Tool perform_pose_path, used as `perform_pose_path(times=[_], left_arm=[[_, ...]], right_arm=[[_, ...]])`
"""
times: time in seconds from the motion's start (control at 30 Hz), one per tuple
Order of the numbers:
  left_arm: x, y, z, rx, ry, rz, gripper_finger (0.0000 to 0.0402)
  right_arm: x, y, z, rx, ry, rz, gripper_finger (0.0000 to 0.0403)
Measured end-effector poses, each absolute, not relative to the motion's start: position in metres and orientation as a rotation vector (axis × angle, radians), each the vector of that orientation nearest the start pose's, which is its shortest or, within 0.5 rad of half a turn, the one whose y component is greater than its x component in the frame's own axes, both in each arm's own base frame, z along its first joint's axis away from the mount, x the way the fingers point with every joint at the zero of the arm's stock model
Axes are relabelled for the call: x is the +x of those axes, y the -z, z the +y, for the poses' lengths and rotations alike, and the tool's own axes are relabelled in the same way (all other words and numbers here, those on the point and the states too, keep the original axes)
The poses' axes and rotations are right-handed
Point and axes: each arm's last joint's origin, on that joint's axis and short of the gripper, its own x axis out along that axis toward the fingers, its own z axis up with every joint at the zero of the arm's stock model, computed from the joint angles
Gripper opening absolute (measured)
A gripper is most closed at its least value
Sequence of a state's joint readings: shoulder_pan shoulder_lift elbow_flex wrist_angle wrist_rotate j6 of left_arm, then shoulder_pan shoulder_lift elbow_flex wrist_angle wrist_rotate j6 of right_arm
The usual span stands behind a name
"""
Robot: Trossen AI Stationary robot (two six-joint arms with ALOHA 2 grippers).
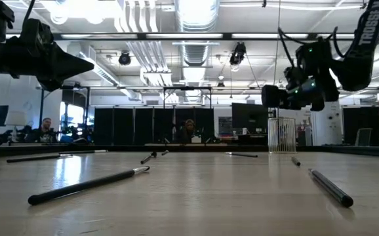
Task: Put items in baskets/containers
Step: Put the black eyeshadow brush into the gold pen holder, then put the black eyebrow brush into the gold pen holder
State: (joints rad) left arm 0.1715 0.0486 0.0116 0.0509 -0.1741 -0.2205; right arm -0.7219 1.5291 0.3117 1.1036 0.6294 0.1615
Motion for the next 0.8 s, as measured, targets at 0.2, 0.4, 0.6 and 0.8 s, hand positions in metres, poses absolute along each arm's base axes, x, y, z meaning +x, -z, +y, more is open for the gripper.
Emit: perform_pose_path(times=[0.2, 0.4, 0.6, 0.8], left_arm=[[0.097, -0.169, 0.022, -0.217, -0.342, -0.052, 0.0], [0.097, -0.17, 0.022, -0.212, -0.351, -0.069, 0.0], [0.096, -0.173, 0.024, -0.216, -0.404, -0.108, 0.0], [0.096, -0.174, 0.024, -0.235, -0.432, -0.126, 0.0]], right_arm=[[0.175, -0.143, -0.177, 0.191, 1.363, 0.035, 0.0008], [0.179, -0.146, -0.18, 0.203, 1.369, 0.105, 0.0012], [0.178, -0.155, -0.18, 0.241, 1.376, 0.132, 0.0066], [0.172, -0.169, -0.174, 0.274, 1.38, 0.171, 0.0114]])
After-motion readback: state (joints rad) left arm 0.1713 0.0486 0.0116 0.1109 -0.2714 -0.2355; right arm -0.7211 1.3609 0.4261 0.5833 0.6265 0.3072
